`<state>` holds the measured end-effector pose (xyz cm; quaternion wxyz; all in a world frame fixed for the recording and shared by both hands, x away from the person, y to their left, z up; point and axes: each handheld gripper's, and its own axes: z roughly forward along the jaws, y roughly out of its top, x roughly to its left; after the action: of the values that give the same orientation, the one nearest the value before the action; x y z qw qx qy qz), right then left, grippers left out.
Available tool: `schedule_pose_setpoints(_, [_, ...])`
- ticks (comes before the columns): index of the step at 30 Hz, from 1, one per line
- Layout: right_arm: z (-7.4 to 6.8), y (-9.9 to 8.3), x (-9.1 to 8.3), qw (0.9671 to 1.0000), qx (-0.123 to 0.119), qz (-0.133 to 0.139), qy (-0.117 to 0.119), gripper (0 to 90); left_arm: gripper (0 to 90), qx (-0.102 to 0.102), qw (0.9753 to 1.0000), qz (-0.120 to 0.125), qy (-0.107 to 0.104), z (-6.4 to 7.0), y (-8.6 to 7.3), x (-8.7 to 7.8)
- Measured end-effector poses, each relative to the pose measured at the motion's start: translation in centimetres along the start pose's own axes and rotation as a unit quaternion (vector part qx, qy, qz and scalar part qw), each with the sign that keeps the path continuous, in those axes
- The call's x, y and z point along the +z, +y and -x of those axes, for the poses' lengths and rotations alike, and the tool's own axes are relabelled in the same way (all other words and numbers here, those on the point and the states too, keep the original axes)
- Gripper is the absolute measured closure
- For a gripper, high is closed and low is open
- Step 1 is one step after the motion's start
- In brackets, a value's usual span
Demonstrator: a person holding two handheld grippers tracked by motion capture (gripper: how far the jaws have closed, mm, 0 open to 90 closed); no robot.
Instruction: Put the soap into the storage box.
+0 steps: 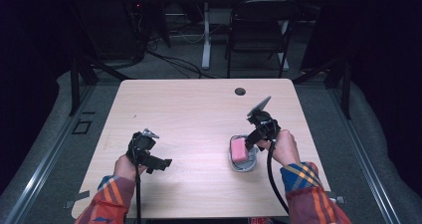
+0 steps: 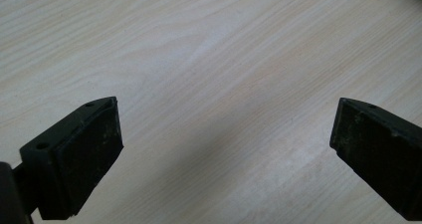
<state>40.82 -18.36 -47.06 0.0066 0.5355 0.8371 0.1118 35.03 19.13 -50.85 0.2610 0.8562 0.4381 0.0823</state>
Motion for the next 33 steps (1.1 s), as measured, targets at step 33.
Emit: schedule_pose_setpoints(33, [8.1, -8.8, -2.9, 0.9928, -0.029, 0.103, -0.054, 3.3, 0.0, 0.000, 1.0000, 0.001, -0.001, 0.0, 0.0, 0.0])
